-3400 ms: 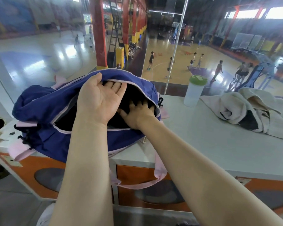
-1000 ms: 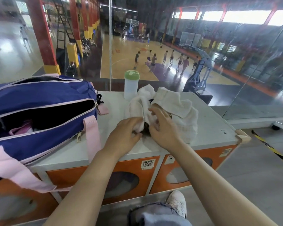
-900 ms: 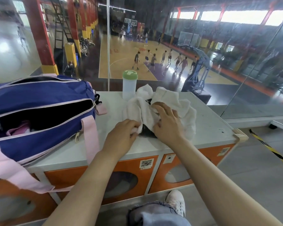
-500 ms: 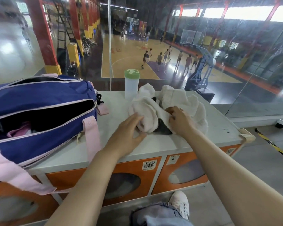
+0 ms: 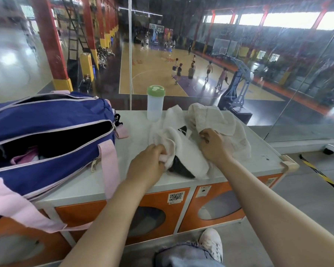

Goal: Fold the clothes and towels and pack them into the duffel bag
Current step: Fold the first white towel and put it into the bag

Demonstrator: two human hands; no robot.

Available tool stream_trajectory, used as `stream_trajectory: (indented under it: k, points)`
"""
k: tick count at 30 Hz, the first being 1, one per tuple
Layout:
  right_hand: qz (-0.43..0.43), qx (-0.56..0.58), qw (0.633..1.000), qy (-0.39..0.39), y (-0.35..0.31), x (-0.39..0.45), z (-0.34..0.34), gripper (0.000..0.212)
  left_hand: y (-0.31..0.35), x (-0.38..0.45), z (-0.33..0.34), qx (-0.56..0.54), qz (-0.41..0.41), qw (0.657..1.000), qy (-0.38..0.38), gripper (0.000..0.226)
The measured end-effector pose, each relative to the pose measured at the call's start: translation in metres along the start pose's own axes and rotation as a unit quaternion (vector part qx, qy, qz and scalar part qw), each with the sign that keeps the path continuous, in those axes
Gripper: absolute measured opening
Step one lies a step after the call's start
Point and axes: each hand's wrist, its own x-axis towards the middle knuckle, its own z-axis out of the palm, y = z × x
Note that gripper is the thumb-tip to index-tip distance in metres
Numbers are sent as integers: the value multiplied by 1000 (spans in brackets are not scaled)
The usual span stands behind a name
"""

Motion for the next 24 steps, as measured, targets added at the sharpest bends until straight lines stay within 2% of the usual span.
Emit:
stream_trajectory:
  k: [2, 4, 6, 8, 10, 12, 14, 18, 21, 24]
  points:
    - [-23, 11, 999, 22, -13, -11, 1, 20, -5, 3, -16, -16, -19, 998, -62, 33]
    - [-15, 4, 999, -46, -27, -19, 5, 25, -12, 4, -26, -53, -38, 992, -110, 33]
    - [2, -11, 995, -102, -36, -24, 10, 36, -18, 2, -30, -102, -69, 985, -121, 30]
    - [5, -28, 994, -104, -41, -28, 12, 37, -19, 1, -32, -143, -98, 980, -94, 30]
    - [-1, -53, 993, -101, -48, -32, 11, 34, -14, 0, -31, -174, -115, 976, -63, 43]
    - [-4, -63, 994, -84, -56, -37, 6, 38, -7, -1, -26, -179, -106, 977, -50, 49]
    - [-2, -28, 998, -62, -63, -39, 2, 40, -3, -1, -21, -155, -89, 983, -35, 51]
    - [9, 50, 998, -45, -73, -40, -11, 28, 3, -1, -15, -96, -40, 994, 27, 28]
    - [-6, 100, 995, -29, -77, -37, -27, 18, 12, -2, -25, -205, -44, 977, 42, 12]
    - [-13, 200, 979, -36, -83, -33, -45, 20, 19, -8, -43, -312, -67, 947, 37, 14]
